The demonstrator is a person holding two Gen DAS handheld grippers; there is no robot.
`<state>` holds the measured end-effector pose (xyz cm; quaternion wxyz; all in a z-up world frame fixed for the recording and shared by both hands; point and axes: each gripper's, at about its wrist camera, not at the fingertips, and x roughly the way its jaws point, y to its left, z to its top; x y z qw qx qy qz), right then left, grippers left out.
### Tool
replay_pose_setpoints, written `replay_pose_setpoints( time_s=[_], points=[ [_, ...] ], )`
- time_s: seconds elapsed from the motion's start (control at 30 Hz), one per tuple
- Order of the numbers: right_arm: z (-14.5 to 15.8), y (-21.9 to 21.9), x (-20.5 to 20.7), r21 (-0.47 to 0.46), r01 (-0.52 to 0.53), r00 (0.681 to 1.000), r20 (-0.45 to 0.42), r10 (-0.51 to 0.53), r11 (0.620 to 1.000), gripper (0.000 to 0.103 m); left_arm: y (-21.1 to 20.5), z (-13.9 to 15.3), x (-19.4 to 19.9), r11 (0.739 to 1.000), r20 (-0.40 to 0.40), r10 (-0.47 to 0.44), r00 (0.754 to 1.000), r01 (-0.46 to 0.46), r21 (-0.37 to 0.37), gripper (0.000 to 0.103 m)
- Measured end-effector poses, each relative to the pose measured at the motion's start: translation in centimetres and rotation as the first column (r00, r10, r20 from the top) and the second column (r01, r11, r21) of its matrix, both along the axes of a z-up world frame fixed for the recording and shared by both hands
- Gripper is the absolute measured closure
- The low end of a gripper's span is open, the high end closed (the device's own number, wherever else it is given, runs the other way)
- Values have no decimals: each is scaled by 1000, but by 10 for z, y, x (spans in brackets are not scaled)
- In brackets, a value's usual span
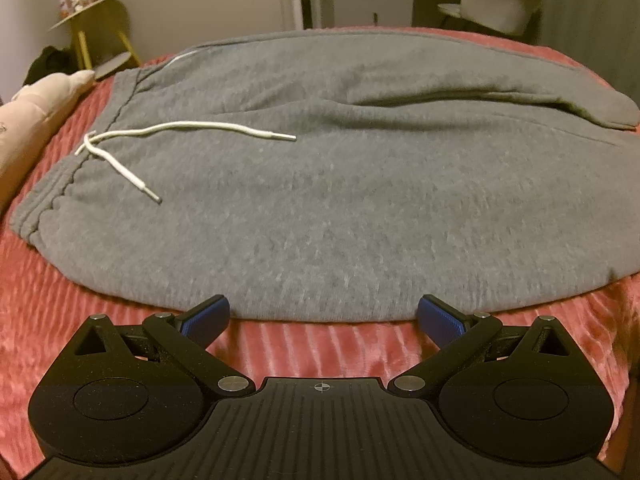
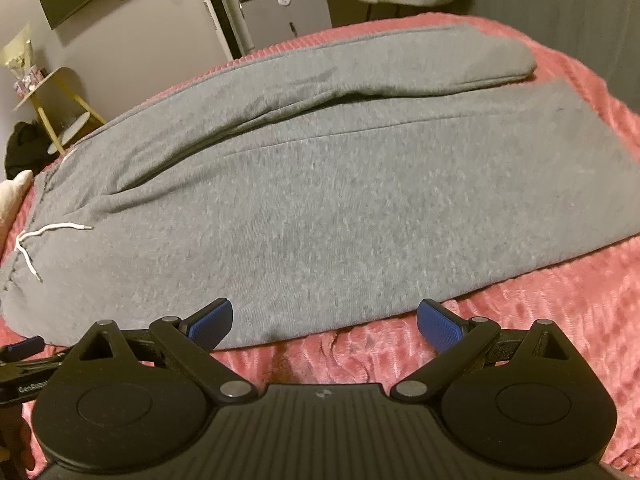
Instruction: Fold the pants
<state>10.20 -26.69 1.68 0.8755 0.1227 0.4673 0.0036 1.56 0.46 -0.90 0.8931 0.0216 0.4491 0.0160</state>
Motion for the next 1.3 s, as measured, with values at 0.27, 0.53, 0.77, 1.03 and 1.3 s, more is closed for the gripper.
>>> replay_pose_setpoints(
  time_s=[0.27, 0.53, 0.77, 1.03, 1.3],
  points=[
    [-29, -52, 60, 67, 132, 988, -89, -126, 989, 4, -4, 18, 24, 993, 94, 79, 992, -86, 76, 0],
    [-54, -52, 88, -62, 81, 989, -119, -88, 995, 4, -10, 28, 77, 974, 208, 139, 968, -172, 146, 0],
    [-38, -57, 127, -58, -14, 982, -187, 3, 998, 4, 21, 19, 110, 940, 321, 281, 905, -326, 97, 0],
    [13, -126, 297, 157, 285, 958, -4, -288, 945, 18, 73, -4, 112, 876, 391, 443, 807, -482, 3, 0],
    [-19, -128, 429, 146, 497, 867, -70, -492, 855, 24, 87, -37, 124, 878, 295, 467, 834, -478, -38, 0]
  ],
)
